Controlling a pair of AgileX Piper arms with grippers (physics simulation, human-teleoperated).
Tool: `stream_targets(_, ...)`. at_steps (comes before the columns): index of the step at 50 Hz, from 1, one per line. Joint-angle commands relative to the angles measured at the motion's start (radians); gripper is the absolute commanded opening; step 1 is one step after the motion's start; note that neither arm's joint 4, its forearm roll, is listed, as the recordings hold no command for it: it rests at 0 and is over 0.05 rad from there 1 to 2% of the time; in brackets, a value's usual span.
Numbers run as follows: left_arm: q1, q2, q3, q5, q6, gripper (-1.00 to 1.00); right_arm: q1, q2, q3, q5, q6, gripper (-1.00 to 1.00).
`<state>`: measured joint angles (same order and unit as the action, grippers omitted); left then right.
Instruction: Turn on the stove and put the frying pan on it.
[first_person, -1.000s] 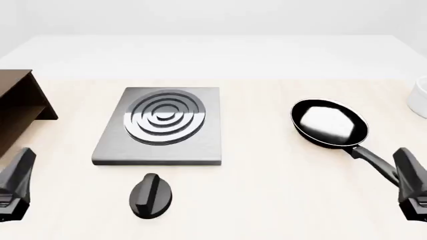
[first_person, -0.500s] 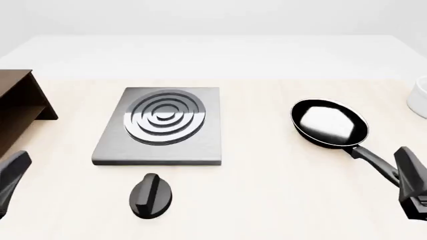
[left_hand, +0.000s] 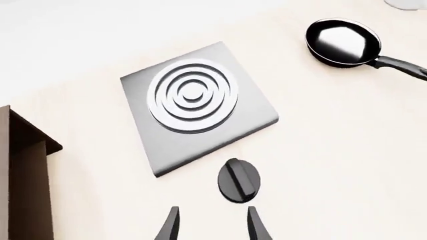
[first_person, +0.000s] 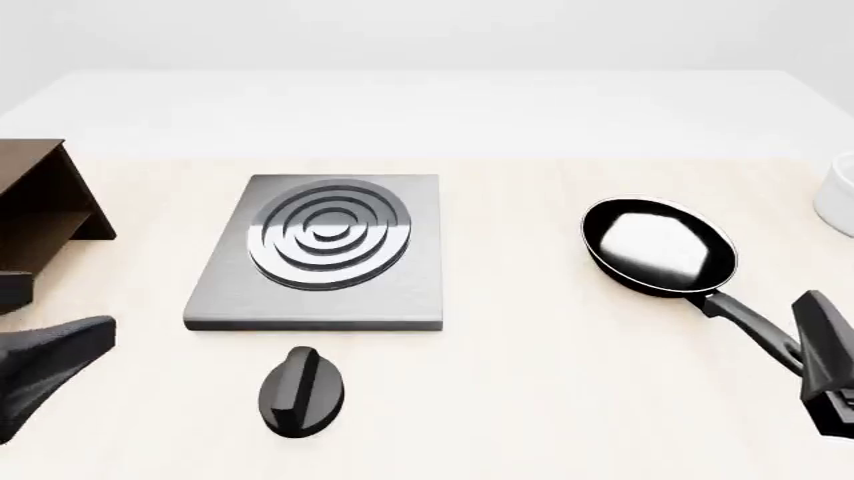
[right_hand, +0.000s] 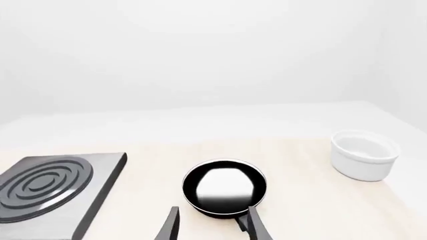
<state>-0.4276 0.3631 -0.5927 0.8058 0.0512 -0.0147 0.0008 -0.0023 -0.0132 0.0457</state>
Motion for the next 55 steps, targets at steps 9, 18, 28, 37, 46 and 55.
stream_targets(9,-0.140,0.096,0.085,-0.040,0.034,1.00,-0.001,0.000,0.000,-0.006,0.011,1.00)
stream_targets(18,-0.175,0.143,0.187,-0.138,0.039,1.00,0.000,0.000,0.000,-0.007,0.008,1.00)
stream_targets(28,-0.200,0.199,0.273,-0.252,0.042,1.00,0.001,0.000,0.000,-0.006,0.003,1.00)
stream_targets(37,-0.178,0.231,0.328,-0.324,0.078,1.00,0.001,0.000,0.000,-0.005,-0.002,1.00)
stream_targets(46,-0.179,0.319,0.379,-0.439,0.083,1.00,0.001,0.000,-0.001,-0.004,-0.004,1.00)
stream_targets(55,-0.189,0.414,0.406,-0.547,0.085,1.00,0.000,0.000,-0.001,-0.003,-0.006,1.00)
